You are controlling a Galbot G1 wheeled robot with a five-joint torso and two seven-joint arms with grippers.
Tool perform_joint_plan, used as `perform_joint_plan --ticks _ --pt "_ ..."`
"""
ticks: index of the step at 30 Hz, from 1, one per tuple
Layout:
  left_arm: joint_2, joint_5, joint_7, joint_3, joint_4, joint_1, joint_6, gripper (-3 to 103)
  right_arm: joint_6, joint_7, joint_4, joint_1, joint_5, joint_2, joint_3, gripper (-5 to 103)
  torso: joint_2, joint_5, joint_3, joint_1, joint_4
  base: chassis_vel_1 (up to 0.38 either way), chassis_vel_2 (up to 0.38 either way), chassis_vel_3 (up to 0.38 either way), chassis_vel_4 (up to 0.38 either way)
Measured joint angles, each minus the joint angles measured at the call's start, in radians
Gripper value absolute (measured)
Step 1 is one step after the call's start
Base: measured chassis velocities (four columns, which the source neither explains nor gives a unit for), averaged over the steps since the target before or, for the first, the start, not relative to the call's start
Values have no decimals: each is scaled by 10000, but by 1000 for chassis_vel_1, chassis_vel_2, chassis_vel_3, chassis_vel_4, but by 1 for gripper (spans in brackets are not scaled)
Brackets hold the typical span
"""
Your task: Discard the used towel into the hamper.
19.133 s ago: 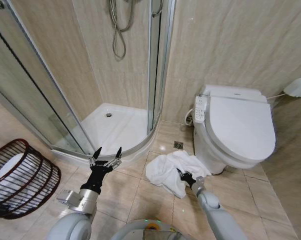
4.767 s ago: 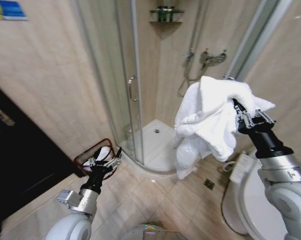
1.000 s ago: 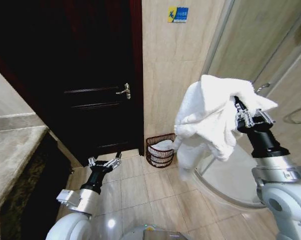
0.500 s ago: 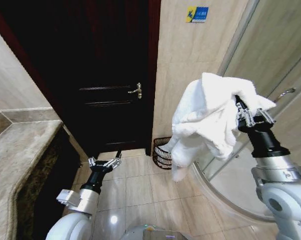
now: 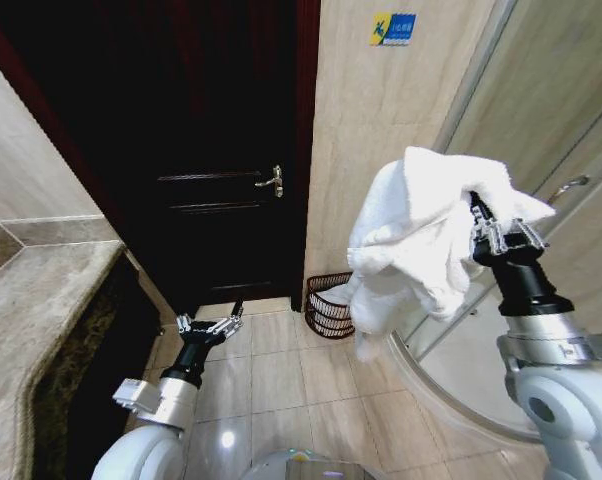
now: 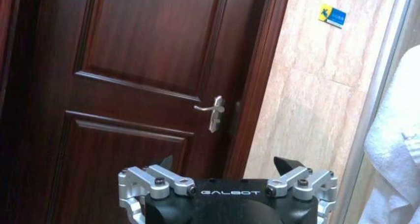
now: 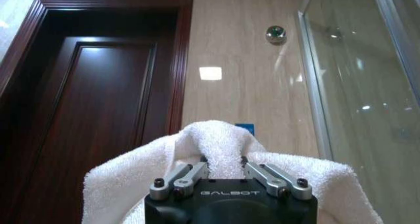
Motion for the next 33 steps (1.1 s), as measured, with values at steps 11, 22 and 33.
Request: perform_joint_plan --ticks 11,22,33 --pt "0 0 0 0 0 0 0 100 -2 -106 0 9 11 -2 26 14 1 0 0 0 -1 -44 48 46 -43" --pt "0 0 0 0 0 0 0 100 -8 -110 0 -33 17 27 52 14 0 0 1 3 -1 -78 71 75 -77" --pt "0 0 0 0 0 0 0 100 -36 -110 1 27 54 -49 76 14 1 -1 0 0 0 -71 73 69 -66"
